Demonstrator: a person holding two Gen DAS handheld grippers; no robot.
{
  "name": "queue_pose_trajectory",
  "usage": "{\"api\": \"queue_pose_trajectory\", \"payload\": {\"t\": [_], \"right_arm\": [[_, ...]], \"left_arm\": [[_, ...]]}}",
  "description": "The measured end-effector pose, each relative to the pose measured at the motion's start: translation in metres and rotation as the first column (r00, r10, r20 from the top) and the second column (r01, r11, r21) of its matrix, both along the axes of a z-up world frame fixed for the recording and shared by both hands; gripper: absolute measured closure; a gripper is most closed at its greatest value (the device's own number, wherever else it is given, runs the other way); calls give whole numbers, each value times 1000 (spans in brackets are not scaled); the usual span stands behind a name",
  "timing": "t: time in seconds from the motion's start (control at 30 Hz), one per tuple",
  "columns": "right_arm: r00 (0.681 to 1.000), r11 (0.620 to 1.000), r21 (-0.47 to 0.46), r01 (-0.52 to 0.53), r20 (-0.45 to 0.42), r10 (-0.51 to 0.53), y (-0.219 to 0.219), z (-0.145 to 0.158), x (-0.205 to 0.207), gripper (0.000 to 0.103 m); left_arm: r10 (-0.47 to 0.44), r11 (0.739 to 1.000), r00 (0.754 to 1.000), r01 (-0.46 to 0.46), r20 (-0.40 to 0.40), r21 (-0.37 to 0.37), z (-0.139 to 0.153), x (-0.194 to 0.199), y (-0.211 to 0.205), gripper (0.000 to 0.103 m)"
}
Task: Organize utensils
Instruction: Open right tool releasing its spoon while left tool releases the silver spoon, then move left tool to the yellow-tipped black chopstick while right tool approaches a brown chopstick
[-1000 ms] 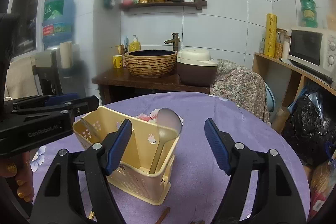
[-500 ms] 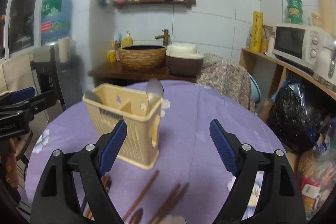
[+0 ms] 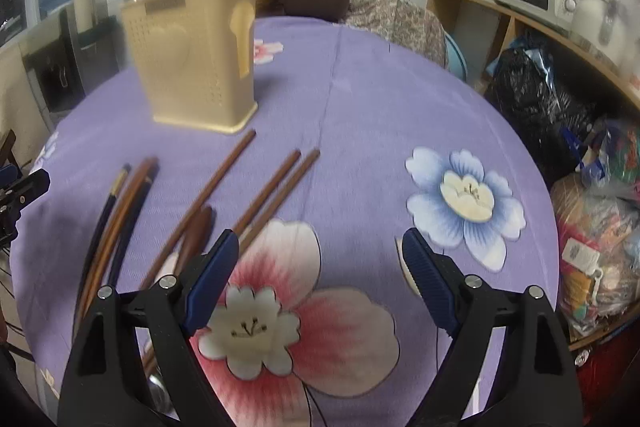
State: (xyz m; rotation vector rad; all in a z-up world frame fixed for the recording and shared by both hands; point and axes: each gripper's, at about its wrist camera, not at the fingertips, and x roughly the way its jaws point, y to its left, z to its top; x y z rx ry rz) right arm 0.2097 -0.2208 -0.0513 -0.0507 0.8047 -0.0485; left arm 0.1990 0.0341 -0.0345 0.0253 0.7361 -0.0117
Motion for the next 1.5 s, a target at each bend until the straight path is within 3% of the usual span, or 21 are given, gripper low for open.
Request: {"api": "queue_pose_trajectory", "payload": {"t": [0.27, 0.57, 1.1, 1.33, 1.5], "right_arm": [[997, 998, -2, -64, -45, 63, 26, -11, -9, 20], [991, 994, -5, -105, -82, 104, 48, -17, -8, 20], [988, 998, -27, -57, -144, 53, 25, -26, -6, 20], [994, 999, 35, -26, -107, 29, 10, -19, -8, 20], [996, 999, 48, -23, -84, 27, 9, -16, -11, 20]], "left_arm": [[-43, 999, 998, 43, -35, -9, -7, -6, -10, 24], [-62, 998, 996, 60, -60, -21, -13, -10, -21, 24], [-94, 996, 988, 94, -119, -7, -25, -7, -35, 26], [-120, 992, 980, 111, -161, -62, -32, 4, -40, 38], [-115, 993, 977, 109, -180, -42, -37, 14, -46, 47]]}}
